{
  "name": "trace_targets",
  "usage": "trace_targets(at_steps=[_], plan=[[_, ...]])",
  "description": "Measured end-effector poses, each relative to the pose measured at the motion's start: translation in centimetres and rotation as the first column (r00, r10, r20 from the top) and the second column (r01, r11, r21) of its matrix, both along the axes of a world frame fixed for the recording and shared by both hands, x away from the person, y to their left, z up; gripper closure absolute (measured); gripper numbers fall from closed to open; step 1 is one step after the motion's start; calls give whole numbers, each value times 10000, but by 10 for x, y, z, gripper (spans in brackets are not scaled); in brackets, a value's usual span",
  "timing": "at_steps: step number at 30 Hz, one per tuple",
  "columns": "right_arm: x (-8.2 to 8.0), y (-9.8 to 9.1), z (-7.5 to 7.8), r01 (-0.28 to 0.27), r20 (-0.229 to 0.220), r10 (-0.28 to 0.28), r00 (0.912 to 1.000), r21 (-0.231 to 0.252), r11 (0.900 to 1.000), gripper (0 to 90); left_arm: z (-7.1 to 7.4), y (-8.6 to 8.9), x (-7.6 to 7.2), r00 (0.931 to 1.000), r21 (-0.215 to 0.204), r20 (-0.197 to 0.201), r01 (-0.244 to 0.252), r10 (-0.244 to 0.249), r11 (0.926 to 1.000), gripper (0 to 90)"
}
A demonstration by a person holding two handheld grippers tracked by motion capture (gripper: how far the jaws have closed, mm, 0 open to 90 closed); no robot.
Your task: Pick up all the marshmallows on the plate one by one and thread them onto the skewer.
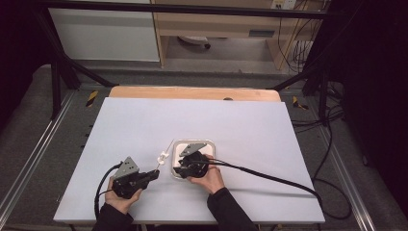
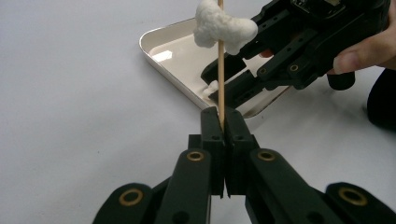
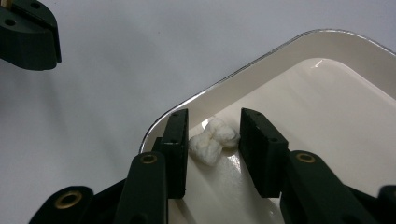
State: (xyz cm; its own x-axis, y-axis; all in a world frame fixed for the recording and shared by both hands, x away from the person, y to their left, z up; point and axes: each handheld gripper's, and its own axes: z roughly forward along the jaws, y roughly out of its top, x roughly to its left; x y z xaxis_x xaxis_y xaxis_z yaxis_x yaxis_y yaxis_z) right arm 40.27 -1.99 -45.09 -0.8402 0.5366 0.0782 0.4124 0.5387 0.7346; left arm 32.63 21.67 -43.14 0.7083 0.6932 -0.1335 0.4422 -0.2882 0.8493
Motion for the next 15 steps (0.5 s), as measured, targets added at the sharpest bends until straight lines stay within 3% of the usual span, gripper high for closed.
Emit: trace_targets(at_steps=[9,15], plan=[[0,0,0,248,-1,-248,9997,-22,9997,738,0,0,0,10000,3,10,36,-36,10000,888],[1,-2,2,338,-318,-331,9989,207,9992,748,0,-1,0,10000,9,20,44,-44,10000,888]])
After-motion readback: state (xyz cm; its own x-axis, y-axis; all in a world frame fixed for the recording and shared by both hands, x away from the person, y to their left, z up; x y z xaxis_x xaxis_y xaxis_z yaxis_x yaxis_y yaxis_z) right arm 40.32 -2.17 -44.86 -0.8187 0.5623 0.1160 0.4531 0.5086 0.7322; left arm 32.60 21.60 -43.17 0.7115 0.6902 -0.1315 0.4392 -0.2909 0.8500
